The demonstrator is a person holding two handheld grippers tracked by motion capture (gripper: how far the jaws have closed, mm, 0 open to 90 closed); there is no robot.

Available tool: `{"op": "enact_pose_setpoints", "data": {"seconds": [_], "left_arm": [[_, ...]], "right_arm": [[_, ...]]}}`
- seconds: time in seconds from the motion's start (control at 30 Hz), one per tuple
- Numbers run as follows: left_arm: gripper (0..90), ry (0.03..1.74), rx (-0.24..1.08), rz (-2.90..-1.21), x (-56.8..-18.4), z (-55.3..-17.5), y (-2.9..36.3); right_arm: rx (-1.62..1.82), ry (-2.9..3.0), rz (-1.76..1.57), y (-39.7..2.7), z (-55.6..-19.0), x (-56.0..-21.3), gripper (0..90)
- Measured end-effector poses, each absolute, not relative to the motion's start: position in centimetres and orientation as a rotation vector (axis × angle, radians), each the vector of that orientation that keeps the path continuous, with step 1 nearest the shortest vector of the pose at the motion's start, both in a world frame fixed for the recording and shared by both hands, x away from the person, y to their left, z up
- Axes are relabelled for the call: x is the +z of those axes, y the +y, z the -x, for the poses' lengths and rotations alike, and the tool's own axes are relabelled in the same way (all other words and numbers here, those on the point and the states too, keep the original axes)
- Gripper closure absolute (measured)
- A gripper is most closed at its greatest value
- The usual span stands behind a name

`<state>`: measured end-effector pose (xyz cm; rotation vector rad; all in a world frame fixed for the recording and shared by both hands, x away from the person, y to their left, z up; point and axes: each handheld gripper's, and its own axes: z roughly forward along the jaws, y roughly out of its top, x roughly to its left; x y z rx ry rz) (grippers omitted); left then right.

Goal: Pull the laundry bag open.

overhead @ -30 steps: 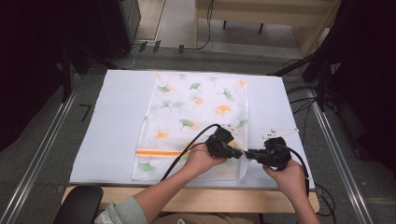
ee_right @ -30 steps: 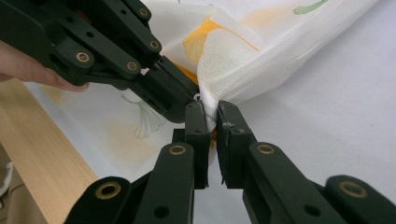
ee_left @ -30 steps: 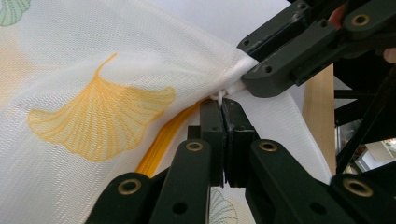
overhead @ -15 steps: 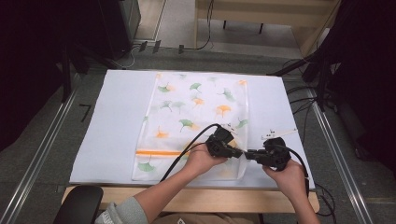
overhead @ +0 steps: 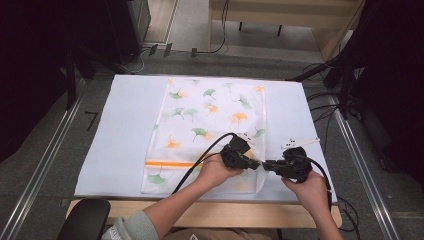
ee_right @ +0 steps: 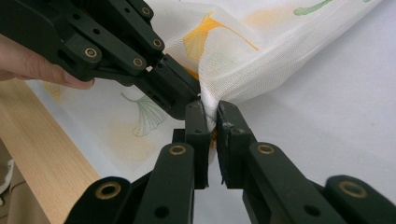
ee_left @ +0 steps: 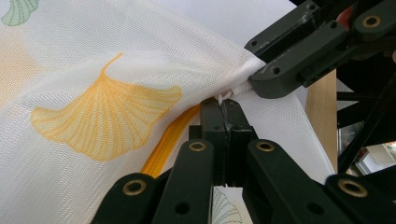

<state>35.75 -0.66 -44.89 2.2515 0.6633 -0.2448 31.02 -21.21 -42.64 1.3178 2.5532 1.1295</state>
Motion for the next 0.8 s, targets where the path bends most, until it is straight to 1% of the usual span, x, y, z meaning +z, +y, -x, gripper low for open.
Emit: {"op": "enact_pose_setpoints", "data": {"seconds": [0.8], "left_arm": [[90.0,0.677,-0.26,-2.271,-44.8,-36.4,0.5]], "right_arm": [[1.145,2.524,-1.334,-21.8,-31.0,-42.4,85.8]]}}
